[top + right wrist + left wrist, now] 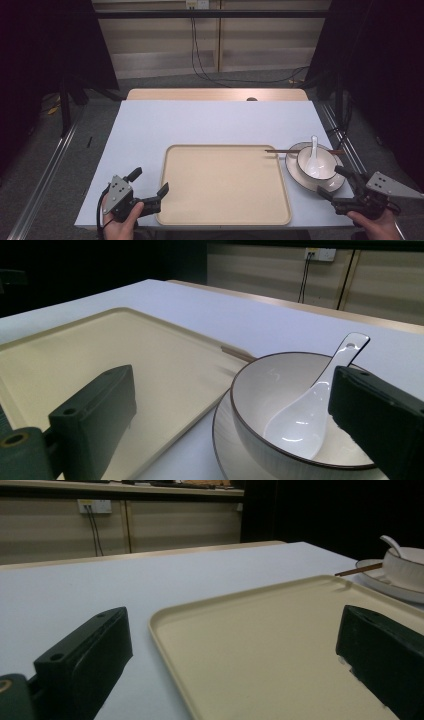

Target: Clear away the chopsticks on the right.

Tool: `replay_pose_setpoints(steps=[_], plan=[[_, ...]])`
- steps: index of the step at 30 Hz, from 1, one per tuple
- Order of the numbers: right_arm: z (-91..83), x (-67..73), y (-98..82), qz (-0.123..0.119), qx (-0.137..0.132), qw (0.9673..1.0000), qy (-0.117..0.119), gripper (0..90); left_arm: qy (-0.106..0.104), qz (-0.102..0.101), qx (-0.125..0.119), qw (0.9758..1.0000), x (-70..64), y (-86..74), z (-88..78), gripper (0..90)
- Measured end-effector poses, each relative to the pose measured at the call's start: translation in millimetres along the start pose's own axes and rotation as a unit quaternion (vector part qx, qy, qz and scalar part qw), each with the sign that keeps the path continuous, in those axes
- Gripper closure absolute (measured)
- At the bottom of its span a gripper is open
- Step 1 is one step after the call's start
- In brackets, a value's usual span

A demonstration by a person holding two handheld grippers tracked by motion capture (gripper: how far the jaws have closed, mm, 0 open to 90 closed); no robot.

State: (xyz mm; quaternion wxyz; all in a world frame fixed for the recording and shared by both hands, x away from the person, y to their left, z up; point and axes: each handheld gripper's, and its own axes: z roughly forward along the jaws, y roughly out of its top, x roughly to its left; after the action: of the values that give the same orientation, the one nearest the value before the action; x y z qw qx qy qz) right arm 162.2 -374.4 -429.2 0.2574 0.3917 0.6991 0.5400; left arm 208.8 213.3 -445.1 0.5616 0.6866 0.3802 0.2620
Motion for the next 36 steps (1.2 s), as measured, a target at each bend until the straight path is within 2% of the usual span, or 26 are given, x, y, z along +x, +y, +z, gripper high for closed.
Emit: replay_pose_setpoints(steps=[2,4,5,6,8,10,14,16,18,20,23,24,25,26,27,28,30,32,33,35,36], plan=[[0.7,-0.8,-0.1,0.000,-0.001,1.0000,0.001,4.7,0.003,0.000,0.002,1.0000,0.5,-0.5,0.2,1.5],[0.6,-0.6,-0.4,0.010,-0.001,0.9999,0.006,4.6,0.006,0.009,0.013,0.9998,2.2,-1.6,-0.5,1.5],[0.8,-0.5,-0.3,0.009,0.000,1.0000,0.003,4.6,0.009,0.007,0.013,0.9999,2.4,-1.9,-0.7,1.5],[0.9,-0.6,-0.2,0.007,0.003,1.0000,0.004,4.7,0.004,0.004,0.011,0.9999,3.8,-2.2,-1.1,1.5],[1.3,-1.0,-0.2,0.005,0.007,1.0000,0.005,4.6,0.013,0.008,0.014,0.9998,4.7,-2.3,-1.5,1.5],[0.8,-1.7,0.5,0.002,0.008,1.0000,-0.003,5.0,0.011,0.009,0.016,0.9998,5.2,-2.6,-1.7,1.5],[0.5,-4.9,2.8,0.003,0.020,0.9997,0.014,6.8,0.007,0.019,0.016,0.9997,4.2,-2.4,-1.3,1.5],[0.4,-5.4,3.2,0.000,0.023,0.9996,0.015,7.9,0.007,0.018,0.016,0.9997,4.1,-2.3,-1.2,1.5],[0.3,-7.0,5.0,0.002,0.029,0.9991,0.029,8.3,0.010,0.016,0.020,0.9996,4.5,-2.8,-1.1,1.5],[-0.3,-10.2,8.3,-0.004,0.031,0.9991,0.027,8.8,0.014,0.015,0.023,0.9995,5.2,-3.0,-0.6,1.5],[-2.8,-18.5,14.0,-0.009,0.029,0.9989,0.037,11.6,0.017,0.017,0.025,0.9994,5.6,-3.0,-1.5,1.5],[-4.7,-25.6,17.2,-0.010,0.031,0.9985,0.044,11.1,0.017,0.017,0.025,0.9994,5.6,-3.0,-1.5,1.5],[-4.7,-25.6,17.2,-0.010,0.031,0.9985,0.044,11.5,0.016,0.017,0.026,0.9994,5.8,-3.1,-1.4,1.5],[-6.7,-34.6,21.2,-0.016,0.039,0.9980,0.048,11.9,0.014,0.018,0.028,0.9994,6.0,-3.2,-1.1,1.5],[-6.7,-34.6,21.2,-0.016,0.039,0.9980,0.048,11.9,0.014,0.018,0.028,0.9994,6.0,-3.2,-1.1,1.5],[-7.9,-43.7,25.0,-0.019,0.048,0.9967,0.063,14.0,0.016,0.020,0.026,0.9993,5.6,-2.9,-1.5,1.5],[-7.9,-46.7,26.4,-0.022,0.054,0.9965,0.059,14.1,0.017,0.020,0.027,0.9993,5.6,-2.8,-1.5,1.5],[-7.1,-53.4,29.4,-0.018,0.075,0.9948,0.066,14.1,0.019,0.023,0.026,0.9992,4.7,-2.4,-1.8,1.5],[-5.3,-62.2,32.1,-0.017,0.087,0.9933,0.074,13.9,0.017,0.023,0.025,0.9993,4.6,-2.4,-1.6,1.5],[-5.1,-66.0,33.7,-0.016,0.089,0.9934,0.071,14.0,0.015,0.025,0.027,0.9992,4.3,-2.6,-1.0,1.5],[-4.8,-76.6,37.6,-0.014,0.090,0.9932,0.072,15.1,0.015,0.024,0.028,0.9992,4.7,-2.7,-1.0,1.5]])
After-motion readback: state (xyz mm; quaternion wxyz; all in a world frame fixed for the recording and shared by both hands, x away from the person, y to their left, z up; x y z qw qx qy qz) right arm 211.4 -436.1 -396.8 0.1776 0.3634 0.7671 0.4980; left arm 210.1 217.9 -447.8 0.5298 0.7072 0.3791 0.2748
